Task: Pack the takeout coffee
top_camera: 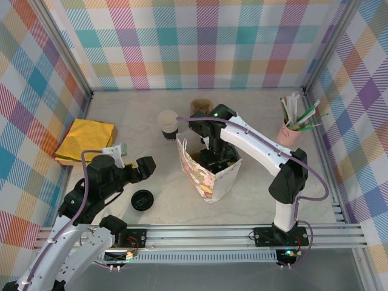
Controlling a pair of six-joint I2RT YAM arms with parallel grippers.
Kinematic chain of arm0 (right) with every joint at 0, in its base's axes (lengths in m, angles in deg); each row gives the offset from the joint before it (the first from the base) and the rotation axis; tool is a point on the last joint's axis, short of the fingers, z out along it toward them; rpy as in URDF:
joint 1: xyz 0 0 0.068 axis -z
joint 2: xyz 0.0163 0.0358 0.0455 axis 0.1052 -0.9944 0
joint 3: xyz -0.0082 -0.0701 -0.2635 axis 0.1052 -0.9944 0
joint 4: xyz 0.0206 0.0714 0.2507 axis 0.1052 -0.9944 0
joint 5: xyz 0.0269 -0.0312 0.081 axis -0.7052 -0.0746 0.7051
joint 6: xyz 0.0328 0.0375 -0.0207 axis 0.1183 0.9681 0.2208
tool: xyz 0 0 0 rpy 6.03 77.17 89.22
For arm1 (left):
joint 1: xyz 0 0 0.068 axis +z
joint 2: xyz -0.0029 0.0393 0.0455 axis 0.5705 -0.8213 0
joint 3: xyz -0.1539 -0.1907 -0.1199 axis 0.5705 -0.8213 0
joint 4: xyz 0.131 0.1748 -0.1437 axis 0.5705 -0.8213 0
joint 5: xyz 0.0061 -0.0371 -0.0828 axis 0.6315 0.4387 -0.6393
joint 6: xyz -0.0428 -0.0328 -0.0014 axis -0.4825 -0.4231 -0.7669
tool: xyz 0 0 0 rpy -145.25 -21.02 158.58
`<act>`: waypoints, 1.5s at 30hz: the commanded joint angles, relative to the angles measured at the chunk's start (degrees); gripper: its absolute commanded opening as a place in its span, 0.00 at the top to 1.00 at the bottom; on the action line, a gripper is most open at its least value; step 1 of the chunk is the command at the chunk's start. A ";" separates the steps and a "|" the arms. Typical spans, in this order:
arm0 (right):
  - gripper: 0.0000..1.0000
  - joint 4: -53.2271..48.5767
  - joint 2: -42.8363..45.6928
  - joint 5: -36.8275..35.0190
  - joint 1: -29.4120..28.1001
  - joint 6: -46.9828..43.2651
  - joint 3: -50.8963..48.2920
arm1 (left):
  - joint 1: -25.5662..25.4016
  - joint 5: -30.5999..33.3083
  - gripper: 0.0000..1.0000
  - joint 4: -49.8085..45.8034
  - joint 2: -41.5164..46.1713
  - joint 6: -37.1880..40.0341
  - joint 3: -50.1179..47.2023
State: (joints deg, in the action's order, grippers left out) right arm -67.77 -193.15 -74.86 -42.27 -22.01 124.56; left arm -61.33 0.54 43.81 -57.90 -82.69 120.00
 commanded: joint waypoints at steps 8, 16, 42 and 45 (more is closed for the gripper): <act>0.31 -9.68 -0.93 -0.58 0.50 -0.76 0.98 | -0.06 -0.73 0.00 0.34 0.22 1.31 -0.16; 0.31 -9.74 -1.13 -0.60 0.50 -0.83 1.23 | -0.08 -0.71 0.00 0.34 0.22 1.25 -0.13; 0.31 -9.68 -1.41 -0.53 0.52 -0.94 1.61 | -0.08 -0.70 0.00 0.25 0.31 1.29 -0.19; 0.31 -9.62 -1.49 -0.52 0.50 -0.95 1.54 | -0.07 -0.71 0.00 0.25 0.27 1.31 -0.22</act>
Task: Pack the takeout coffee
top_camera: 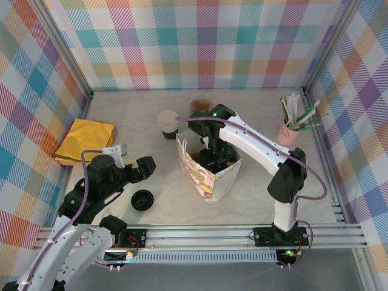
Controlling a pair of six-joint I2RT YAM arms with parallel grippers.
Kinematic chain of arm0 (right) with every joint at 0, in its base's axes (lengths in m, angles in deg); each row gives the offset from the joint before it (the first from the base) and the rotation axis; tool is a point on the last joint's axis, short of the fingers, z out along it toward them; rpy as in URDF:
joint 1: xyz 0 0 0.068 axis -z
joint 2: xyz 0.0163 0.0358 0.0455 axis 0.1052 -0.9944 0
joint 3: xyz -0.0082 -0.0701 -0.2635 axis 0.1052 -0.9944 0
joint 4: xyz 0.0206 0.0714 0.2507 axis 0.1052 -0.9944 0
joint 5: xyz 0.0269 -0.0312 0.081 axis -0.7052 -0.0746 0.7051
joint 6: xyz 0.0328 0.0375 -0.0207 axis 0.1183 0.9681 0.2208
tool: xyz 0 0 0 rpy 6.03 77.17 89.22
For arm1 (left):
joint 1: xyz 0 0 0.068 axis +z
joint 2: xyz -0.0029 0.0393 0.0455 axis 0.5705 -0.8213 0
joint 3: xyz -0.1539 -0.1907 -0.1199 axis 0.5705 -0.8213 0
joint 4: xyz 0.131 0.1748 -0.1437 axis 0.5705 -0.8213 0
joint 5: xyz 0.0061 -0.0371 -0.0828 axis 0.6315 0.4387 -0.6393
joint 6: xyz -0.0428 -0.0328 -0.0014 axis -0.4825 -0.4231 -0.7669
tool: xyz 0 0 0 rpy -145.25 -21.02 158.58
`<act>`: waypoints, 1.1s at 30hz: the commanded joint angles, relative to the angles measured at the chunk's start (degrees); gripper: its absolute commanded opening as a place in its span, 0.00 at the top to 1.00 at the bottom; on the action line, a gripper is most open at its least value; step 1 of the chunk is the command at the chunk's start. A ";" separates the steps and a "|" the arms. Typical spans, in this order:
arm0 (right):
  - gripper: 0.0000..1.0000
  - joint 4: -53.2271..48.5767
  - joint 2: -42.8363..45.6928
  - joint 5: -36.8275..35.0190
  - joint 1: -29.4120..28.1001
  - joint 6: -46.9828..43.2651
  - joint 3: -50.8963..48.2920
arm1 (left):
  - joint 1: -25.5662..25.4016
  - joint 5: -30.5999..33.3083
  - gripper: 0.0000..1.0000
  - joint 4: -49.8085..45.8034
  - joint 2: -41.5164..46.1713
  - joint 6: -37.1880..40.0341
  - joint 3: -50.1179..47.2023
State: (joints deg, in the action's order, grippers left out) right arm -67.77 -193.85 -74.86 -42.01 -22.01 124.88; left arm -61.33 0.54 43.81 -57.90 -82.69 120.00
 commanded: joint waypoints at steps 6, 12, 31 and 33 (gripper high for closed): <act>0.31 -9.39 -0.97 -0.25 0.28 -1.01 1.11 | -0.09 -0.67 0.00 0.25 0.29 1.27 -0.33; 0.31 -8.89 -0.84 -0.17 0.28 -1.06 0.54 | -0.09 -0.71 0.00 0.17 0.31 1.27 -0.28; 0.31 -7.38 -0.53 0.19 0.24 -1.04 -1.46 | -0.09 -0.80 0.00 -0.02 0.33 1.40 -0.21; 0.31 -7.21 -0.53 0.28 0.24 -1.01 -1.60 | -0.09 -0.80 0.00 -0.01 0.31 1.35 -0.23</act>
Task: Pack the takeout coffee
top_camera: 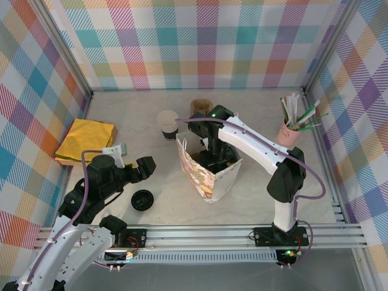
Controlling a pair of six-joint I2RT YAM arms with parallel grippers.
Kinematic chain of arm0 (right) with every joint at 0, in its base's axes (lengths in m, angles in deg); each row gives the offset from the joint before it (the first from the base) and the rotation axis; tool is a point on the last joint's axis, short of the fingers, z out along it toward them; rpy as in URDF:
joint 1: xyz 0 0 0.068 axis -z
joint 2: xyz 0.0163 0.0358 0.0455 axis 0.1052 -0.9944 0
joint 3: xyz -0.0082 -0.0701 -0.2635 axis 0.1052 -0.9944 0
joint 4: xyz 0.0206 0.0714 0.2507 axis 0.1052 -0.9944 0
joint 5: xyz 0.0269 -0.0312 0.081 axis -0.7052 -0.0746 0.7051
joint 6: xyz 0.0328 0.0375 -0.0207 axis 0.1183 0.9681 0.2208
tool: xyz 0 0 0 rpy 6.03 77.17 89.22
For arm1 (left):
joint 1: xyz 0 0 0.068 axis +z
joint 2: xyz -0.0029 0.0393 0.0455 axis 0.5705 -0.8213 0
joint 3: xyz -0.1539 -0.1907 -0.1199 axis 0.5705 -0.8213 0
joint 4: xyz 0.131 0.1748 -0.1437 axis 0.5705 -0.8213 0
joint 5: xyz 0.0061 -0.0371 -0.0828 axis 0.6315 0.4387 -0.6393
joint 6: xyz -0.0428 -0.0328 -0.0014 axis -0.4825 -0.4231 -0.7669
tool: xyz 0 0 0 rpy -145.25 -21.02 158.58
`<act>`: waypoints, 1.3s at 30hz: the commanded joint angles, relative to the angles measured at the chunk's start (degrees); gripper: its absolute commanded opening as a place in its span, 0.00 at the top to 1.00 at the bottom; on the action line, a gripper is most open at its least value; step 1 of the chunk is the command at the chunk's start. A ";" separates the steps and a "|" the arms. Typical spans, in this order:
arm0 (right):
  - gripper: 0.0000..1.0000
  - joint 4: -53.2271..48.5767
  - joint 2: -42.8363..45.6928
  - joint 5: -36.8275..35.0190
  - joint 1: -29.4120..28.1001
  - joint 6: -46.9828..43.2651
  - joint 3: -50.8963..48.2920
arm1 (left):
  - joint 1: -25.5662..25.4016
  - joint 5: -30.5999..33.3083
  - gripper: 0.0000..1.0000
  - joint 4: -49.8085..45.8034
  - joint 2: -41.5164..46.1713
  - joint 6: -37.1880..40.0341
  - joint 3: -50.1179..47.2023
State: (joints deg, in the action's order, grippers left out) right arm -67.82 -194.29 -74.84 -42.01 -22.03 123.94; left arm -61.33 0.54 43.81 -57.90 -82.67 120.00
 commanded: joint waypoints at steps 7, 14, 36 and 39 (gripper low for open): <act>0.31 -6.89 -0.10 0.17 0.24 -1.03 -0.98 | -0.06 -0.89 0.00 0.08 0.31 1.32 -0.18; 0.31 -6.64 -0.19 0.17 0.24 -1.17 -1.09 | -0.09 -0.89 0.00 0.15 0.13 1.35 0.07; 0.31 -5.40 -0.24 0.34 0.41 -1.40 -2.19 | -0.09 -0.97 0.00 0.05 0.03 1.35 0.07; 0.31 -5.14 -0.27 0.43 0.42 -1.43 -2.41 | -0.09 -0.97 0.00 0.10 -0.01 1.35 0.03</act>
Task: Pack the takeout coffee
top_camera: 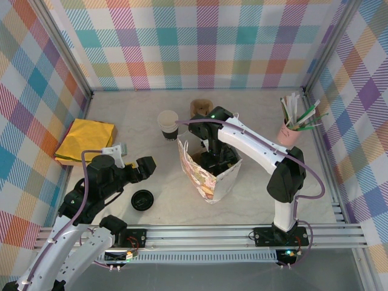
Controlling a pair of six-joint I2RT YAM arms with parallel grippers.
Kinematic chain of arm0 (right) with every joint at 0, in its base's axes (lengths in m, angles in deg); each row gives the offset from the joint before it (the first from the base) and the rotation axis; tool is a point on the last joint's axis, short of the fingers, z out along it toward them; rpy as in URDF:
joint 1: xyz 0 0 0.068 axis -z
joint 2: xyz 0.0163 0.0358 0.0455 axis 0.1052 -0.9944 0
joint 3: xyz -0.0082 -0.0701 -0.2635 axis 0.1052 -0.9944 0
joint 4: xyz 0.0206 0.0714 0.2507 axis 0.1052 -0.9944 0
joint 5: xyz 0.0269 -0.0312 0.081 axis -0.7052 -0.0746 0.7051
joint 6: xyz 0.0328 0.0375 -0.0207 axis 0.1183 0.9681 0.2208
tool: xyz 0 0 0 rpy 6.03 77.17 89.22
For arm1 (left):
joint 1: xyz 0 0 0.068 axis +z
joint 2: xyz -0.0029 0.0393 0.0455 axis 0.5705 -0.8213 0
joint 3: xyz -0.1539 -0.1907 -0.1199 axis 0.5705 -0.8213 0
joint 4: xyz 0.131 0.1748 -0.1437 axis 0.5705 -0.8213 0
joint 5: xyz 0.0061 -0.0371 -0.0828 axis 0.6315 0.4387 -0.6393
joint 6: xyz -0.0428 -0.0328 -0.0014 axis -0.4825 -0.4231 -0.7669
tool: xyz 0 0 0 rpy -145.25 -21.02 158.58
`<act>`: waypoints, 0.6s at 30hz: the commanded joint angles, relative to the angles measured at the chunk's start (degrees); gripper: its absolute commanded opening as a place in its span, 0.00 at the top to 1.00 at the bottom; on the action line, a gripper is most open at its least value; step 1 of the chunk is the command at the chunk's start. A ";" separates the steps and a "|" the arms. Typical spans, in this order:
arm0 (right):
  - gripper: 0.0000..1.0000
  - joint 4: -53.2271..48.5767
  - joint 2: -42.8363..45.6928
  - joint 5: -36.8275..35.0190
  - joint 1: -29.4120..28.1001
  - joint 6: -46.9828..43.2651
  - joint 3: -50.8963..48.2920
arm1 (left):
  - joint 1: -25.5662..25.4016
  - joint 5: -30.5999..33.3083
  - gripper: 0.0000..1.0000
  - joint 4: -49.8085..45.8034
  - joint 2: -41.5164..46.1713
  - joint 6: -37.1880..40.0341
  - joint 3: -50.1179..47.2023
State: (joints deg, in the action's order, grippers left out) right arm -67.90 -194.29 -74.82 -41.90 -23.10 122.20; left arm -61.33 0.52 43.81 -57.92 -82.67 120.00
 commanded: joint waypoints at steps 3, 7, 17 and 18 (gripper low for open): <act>0.31 -4.77 -0.27 0.48 0.31 -0.38 -0.91 | -0.09 -0.95 0.00 0.08 0.02 1.34 0.06; 0.31 -4.69 -0.27 0.68 0.31 -0.30 -1.02 | -0.09 -0.93 0.00 0.08 0.04 1.34 0.02; 0.31 -4.78 -0.36 0.85 0.31 -0.29 -0.49 | -0.08 -0.94 0.00 0.08 0.01 1.31 -0.11; 0.31 -4.69 -0.36 0.85 0.31 -0.27 -0.49 | -0.09 -0.95 0.00 0.08 -0.02 1.38 -0.16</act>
State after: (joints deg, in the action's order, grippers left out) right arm -67.90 -194.29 -74.80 -41.90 -23.12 121.47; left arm -61.33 0.52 43.81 -57.96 -82.67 120.00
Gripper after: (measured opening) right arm 0.695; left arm 0.996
